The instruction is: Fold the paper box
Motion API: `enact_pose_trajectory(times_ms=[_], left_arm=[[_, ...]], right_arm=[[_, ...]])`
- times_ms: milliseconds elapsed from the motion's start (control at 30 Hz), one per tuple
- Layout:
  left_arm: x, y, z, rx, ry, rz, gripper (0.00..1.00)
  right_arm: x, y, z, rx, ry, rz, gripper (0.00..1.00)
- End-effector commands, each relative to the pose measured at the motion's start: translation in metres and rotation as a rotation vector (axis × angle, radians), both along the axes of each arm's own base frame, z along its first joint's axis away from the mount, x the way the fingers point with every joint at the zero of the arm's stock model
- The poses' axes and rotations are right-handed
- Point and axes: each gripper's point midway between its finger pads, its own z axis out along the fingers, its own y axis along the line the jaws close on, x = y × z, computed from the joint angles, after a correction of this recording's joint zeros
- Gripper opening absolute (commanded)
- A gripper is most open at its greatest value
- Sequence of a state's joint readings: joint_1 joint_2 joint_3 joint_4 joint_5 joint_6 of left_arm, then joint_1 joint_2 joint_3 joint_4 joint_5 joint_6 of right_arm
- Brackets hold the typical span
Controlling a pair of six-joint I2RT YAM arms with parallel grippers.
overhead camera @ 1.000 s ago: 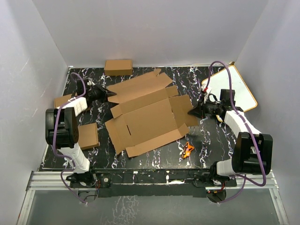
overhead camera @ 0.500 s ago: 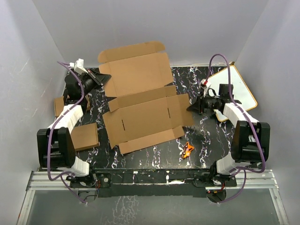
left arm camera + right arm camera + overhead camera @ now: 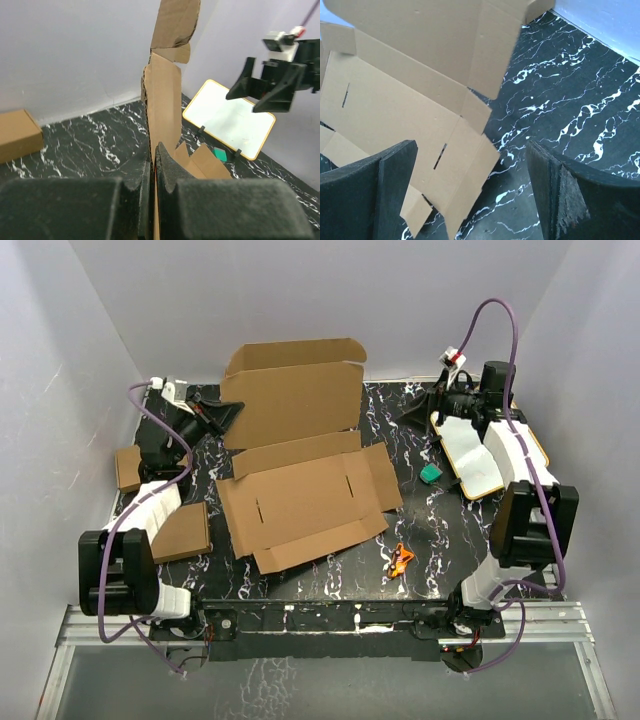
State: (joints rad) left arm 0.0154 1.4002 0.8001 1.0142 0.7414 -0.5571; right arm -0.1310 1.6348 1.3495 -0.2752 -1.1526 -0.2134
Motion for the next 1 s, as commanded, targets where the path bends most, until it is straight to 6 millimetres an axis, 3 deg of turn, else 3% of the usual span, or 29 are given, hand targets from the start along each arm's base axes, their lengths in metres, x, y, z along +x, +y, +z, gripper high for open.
enact_pose_trajectory(times_ms=[0, 200, 367, 633, 700, 800, 967], left_arm=[[-0.034, -0.007, 0.056, 0.036, -0.282, -0.043, 0.0], [-0.052, -0.01, 0.064, 0.039, -0.356, -0.068, 0.0], [-0.059, -0.011, 0.071, 0.013, -0.364, -0.08, 0.0], [-0.068, -0.014, 0.089, -0.06, -0.381, -0.124, 0.0], [-0.069, -0.014, 0.092, -0.075, -0.379, -0.129, 0.0], [-0.07, -0.014, 0.094, -0.082, -0.376, -0.135, 0.0], [-0.07, -0.014, 0.095, -0.092, -0.368, -0.134, 0.0]], right_arm=[[0.029, 0.004, 0.011, 0.102, -0.012, 0.014, 1.0], [0.031, 0.033, 0.002, 0.177, -0.013, 0.154, 0.99], [0.025, 0.054, 0.016, 0.18, -0.07, 0.211, 0.99], [0.031, 0.068, 0.041, 0.252, -0.089, 0.237, 0.95], [0.028, 0.07, 0.049, 0.265, -0.106, 0.262, 0.89], [0.013, 0.088, 0.06, 0.275, -0.13, 0.327, 0.75], [-0.007, 0.1, 0.07, 0.276, -0.157, 0.378, 0.31]])
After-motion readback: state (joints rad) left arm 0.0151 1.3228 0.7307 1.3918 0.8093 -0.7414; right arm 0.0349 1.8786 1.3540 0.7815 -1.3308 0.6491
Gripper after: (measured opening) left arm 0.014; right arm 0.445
